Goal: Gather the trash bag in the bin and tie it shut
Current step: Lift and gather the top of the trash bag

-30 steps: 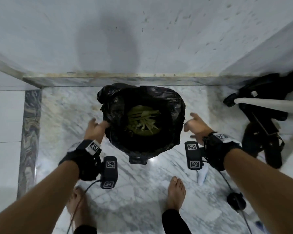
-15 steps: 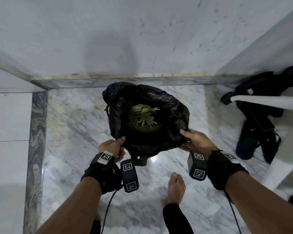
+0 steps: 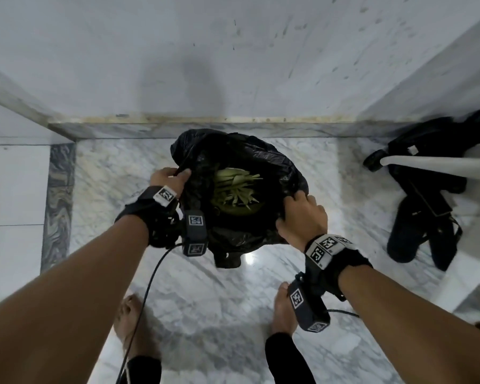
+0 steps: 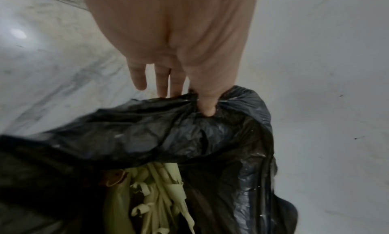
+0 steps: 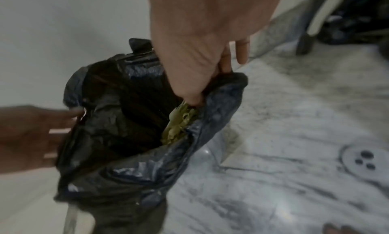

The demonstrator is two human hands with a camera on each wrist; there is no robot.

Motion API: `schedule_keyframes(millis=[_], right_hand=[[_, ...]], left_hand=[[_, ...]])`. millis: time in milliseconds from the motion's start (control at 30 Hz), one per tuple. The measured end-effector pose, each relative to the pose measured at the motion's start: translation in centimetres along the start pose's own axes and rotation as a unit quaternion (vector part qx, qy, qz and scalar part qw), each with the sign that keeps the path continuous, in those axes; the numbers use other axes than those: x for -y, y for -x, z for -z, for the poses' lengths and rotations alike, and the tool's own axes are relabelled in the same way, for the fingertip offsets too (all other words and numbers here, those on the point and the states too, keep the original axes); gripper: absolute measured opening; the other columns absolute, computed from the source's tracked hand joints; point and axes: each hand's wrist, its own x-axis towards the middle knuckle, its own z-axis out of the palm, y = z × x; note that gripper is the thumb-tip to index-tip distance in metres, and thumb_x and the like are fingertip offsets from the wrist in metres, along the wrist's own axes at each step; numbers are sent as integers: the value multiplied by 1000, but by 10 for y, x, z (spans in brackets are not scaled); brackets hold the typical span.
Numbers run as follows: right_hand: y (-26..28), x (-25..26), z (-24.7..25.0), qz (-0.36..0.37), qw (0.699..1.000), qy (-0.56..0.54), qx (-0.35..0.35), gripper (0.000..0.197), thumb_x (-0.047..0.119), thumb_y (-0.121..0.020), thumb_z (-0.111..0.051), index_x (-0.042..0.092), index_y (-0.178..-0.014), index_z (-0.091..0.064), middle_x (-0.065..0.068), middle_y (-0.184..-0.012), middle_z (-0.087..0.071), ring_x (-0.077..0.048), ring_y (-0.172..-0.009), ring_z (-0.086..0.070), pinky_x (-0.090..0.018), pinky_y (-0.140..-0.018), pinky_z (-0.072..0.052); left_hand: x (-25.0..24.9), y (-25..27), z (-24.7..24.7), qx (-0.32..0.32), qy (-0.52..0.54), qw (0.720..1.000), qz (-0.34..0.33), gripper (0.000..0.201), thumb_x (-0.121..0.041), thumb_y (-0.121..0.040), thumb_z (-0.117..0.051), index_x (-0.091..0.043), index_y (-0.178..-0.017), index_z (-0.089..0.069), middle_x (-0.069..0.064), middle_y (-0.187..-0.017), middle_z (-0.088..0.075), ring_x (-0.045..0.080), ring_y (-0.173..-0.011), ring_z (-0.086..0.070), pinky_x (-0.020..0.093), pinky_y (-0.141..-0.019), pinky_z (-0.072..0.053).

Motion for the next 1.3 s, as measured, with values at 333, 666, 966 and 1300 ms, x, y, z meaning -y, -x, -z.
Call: schedule_keyframes(millis=[333,666,966,1300], right_hand=[[-14,-27,85,-180,827,-517,-130,33,26,-79,-62,21,-48,-51,-3,-58,-55,-21,-63,-51,-36,-66,-43],[10,-20,123,-167,776,-606,-62,26,14,-87,-59,15,-61,-56,-12,-86,-63,-21,-83,-56,-30,-66,-42],[11,30,114,24,837,-547,-21,20,10,-84,-62,26,-73,-62,-16,-96,-68,-24,-85,-60,-36,-89,-50],[2,58,85,99,920,-378,-11,24,8,-84,-56,14,-101,-72,-6,-96,-69,-27,-95,-63,-40,-86,-52]], left_hand=[[-25,30,48,-24,105,994,-27,21,-27,-77,-68,-17,-60,-62,-6,-38,-61,29,-63,-62,47,-78,-58],[-50,65,86,2,200,979,-33,16,-14,-81,-63,-4,-68,-63,-5,-37,-57,14,-40,-55,32,-59,-52],[-56,91,46,170,218,960,-47,35,11,-83,-40,-5,-96,-68,8,-75,-71,16,-57,-66,26,-64,-59],[-67,91,-3,197,188,962,-31,34,3,-83,-58,-8,-115,-63,4,-61,-66,11,-41,-63,26,-51,-57]])
